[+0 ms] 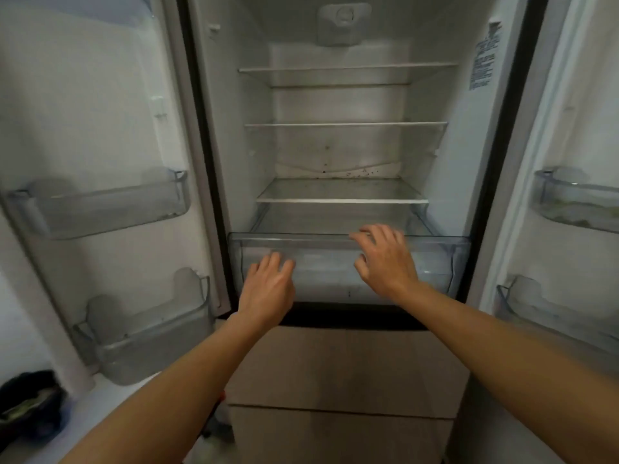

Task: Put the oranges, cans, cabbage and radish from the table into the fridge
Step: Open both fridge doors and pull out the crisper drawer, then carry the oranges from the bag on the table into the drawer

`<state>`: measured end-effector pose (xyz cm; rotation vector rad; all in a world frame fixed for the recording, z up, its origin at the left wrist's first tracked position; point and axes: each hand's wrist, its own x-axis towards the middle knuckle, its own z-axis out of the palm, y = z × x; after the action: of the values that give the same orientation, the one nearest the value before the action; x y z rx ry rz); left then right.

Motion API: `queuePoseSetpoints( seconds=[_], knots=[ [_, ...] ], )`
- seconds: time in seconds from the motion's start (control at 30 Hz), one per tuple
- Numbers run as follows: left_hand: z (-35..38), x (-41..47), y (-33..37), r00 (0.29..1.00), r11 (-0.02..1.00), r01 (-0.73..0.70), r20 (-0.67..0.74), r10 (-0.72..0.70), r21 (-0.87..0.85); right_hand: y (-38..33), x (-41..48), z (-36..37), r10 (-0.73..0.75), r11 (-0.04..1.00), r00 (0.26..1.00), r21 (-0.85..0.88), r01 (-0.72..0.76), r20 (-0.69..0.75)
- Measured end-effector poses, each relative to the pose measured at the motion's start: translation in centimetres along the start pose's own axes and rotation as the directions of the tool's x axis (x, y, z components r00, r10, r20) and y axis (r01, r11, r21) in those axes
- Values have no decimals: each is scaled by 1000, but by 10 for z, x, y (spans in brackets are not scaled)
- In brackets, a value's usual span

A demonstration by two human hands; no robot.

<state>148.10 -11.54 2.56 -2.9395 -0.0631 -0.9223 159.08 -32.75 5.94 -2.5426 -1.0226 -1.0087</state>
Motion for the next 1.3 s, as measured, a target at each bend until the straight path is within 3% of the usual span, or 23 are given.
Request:
queuePoseSetpoints(
  seconds=[0.2,0.4,0.57,0.73,1.1,1.3],
  knots=[
    [-28,-130,-1,949,970,240,202,-242,37,-101,-40,19,-255,932,966,281,231,52],
    [-90,-314,-17,742,828,481,370,-559,288,-244,-132,41,-527,760,820,555,339,222],
    [-172,-470,-37,550,612,681,271,-790,402,-376,-191,2,-754,550,644,663,508,131],
    [-270,-610,-38,375,388,799,124,-919,459,-508,-249,-67,-843,356,538,729,585,-21],
    [-479,-891,-29,0,-55,864,-108,-994,500,-791,-412,-234,-919,52,340,792,608,-200],
    [-542,-998,-39,-105,-175,863,-170,-980,475,-917,-464,-291,-940,-99,197,774,626,-280]
  ],
)
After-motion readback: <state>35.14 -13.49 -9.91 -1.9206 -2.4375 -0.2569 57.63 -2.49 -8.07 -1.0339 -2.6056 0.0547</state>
